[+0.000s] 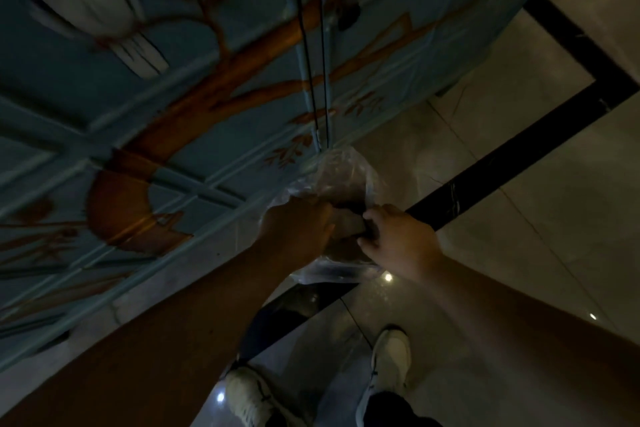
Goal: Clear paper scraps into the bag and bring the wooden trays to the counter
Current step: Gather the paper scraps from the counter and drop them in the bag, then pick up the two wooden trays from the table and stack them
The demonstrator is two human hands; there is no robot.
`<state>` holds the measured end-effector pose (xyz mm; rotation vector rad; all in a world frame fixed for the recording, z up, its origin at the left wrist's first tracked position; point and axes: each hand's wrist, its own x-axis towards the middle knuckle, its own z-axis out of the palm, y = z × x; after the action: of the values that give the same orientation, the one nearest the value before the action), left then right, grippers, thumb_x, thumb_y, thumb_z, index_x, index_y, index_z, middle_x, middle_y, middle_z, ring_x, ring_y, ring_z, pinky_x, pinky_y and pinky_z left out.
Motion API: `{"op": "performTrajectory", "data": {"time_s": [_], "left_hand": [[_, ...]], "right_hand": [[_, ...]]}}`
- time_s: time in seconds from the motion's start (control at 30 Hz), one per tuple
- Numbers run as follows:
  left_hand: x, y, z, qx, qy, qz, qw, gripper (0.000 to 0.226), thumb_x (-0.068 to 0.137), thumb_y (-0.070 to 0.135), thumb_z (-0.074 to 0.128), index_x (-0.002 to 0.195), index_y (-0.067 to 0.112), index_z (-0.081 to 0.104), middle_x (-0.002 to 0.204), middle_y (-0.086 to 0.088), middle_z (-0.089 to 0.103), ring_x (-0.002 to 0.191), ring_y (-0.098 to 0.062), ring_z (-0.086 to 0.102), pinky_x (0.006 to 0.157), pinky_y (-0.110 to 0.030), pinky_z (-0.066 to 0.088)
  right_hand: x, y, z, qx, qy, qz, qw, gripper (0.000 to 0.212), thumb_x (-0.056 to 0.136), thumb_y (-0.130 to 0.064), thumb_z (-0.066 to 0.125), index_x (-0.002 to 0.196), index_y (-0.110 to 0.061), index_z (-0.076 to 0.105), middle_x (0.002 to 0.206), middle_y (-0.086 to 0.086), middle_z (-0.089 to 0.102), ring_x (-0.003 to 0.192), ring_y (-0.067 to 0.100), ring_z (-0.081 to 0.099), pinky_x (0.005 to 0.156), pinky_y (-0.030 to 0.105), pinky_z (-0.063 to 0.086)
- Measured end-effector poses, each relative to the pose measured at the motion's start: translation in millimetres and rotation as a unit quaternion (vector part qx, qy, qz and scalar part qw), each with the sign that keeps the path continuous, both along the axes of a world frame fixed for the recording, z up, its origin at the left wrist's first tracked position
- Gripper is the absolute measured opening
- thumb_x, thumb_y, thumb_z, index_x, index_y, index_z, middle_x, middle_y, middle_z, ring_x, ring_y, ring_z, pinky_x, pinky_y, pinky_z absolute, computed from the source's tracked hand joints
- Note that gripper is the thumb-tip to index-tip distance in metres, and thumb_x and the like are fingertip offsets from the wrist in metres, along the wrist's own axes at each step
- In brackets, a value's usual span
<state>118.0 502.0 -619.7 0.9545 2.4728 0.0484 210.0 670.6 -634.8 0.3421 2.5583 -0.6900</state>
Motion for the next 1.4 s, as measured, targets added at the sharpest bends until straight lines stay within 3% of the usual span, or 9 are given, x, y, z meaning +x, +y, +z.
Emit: {"op": "performTrajectory", "data": {"time_s": [0.13, 0.27, 0.4, 0.57, 0.77, 0.87, 1.07, 1.2, 1.4], "left_hand": [[-7.2, 9.3, 98.3, -0.011, 0.059, -0.056, 0.997, 0.027, 0.093, 0.036, 0.047, 0.110, 0.017, 0.053, 0.113, -0.006, 0.057, 0.099, -0.028, 0.055, 0.072, -0.038, 0.043], [-9.3, 19.1, 216.1, 0.029, 0.144, -0.109, 0.983, 0.022, 0.077, 0.032, 0.068, 0.091, 0.015, 0.065, 0.092, -0.008, 0.068, 0.078, -0.028, 0.066, 0.058, -0.035, 0.052], [-4.5, 33.4, 334.9, 0.089, 0.196, -0.168, 0.962, 0.029, 0.081, 0.036, 0.051, 0.091, 0.013, 0.065, 0.089, -0.011, 0.067, 0.083, -0.032, 0.065, 0.063, -0.038, 0.056], [8.5, 46.1, 473.3, 0.159, 0.289, -0.245, 0.912, 0.034, 0.085, 0.039, 0.047, 0.097, 0.012, 0.062, 0.091, -0.010, 0.065, 0.085, -0.031, 0.063, 0.067, -0.040, 0.054], [44.0, 36.4, 607.3, 0.203, 0.350, -0.338, 0.850, 0.039, 0.087, 0.042, 0.045, 0.107, 0.012, 0.059, 0.101, -0.010, 0.063, 0.093, -0.032, 0.060, 0.075, -0.043, 0.053], [67.7, 38.8, 649.2, 0.227, 0.372, -0.386, 0.813, 0.039, 0.087, 0.042, 0.044, 0.110, 0.014, 0.056, 0.105, -0.009, 0.062, 0.097, -0.030, 0.059, 0.078, -0.045, 0.052], [164.0, 64.9, 695.4, 0.288, 0.356, -0.475, 0.752, 0.043, 0.089, 0.043, 0.048, 0.121, 0.015, 0.053, 0.116, -0.010, 0.060, 0.104, -0.029, 0.057, 0.085, -0.043, 0.050], [257.2, 82.0, 713.0, 0.328, 0.326, -0.540, 0.703, 0.047, 0.090, 0.048, 0.047, 0.125, 0.017, 0.050, 0.122, -0.008, 0.058, 0.106, -0.025, 0.056, 0.086, -0.039, 0.051], [424.3, 98.7, 728.5, 0.364, 0.307, -0.639, 0.604, 0.052, 0.088, 0.050, 0.046, 0.126, 0.015, 0.051, 0.120, -0.010, 0.061, 0.104, -0.027, 0.058, 0.083, -0.039, 0.050]], "right_hand": [[-14.4, 9.2, 86.0, 0.048, 0.058, 0.082, 0.994, 0.054, 0.085, -0.053, 0.052, 0.130, -0.025, 0.042, 0.129, 0.002, 0.053, 0.113, 0.022, 0.054, 0.076, 0.035, 0.049], [-17.2, 22.1, 199.6, 0.114, 0.112, 0.109, 0.981, 0.059, 0.082, -0.055, 0.052, 0.129, -0.022, 0.040, 0.124, 0.005, 0.052, 0.110, 0.027, 0.055, 0.074, 0.036, 0.046], [-6.2, 32.4, 325.5, 0.174, 0.161, 0.122, 0.964, 0.064, 0.079, -0.055, 0.050, 0.130, -0.018, 0.041, 0.130, 0.010, 0.049, 0.113, 0.034, 0.054, 0.081, 0.042, 0.051], [21.3, 40.6, 465.2, 0.255, 0.220, 0.091, 0.937, 0.068, 0.080, -0.054, 0.057, 0.134, -0.017, 0.037, 0.136, 0.011, 0.045, 0.118, 0.034, 0.049, 0.089, 0.044, 0.050], [94.6, 26.9, 599.1, 0.349, 0.260, -0.021, 0.900, 0.067, 0.082, -0.053, 0.049, 0.139, -0.022, 0.032, 0.143, 0.011, 0.041, 0.124, 0.032, 0.046, 0.094, 0.046, 0.047], [143.8, 15.9, 647.8, 0.381, 0.265, -0.074, 0.883, 0.067, 0.083, -0.052, 0.058, 0.138, -0.023, 0.034, 0.145, 0.010, 0.041, 0.128, 0.030, 0.044, 0.096, 0.044, 0.046], [270.9, -12.7, 702.5, 0.457, 0.213, -0.186, 0.843, 0.068, 0.084, -0.055, 0.056, 0.141, -0.026, 0.033, 0.145, 0.005, 0.040, 0.128, 0.026, 0.043, 0.097, 0.041, 0.044], [370.6, -36.5, 717.5, 0.488, 0.168, -0.276, 0.811, 0.067, 0.084, -0.055, 0.054, 0.140, -0.025, 0.033, 0.146, 0.009, 0.037, 0.130, 0.030, 0.040, 0.099, 0.045, 0.042], [546.1, -81.4, 722.1, 0.517, 0.101, -0.395, 0.753, 0.071, 0.086, -0.057, 0.051, 0.144, -0.026, 0.025, 0.156, 0.010, 0.026, 0.139, 0.029, 0.031, 0.107, 0.045, 0.036]]}}
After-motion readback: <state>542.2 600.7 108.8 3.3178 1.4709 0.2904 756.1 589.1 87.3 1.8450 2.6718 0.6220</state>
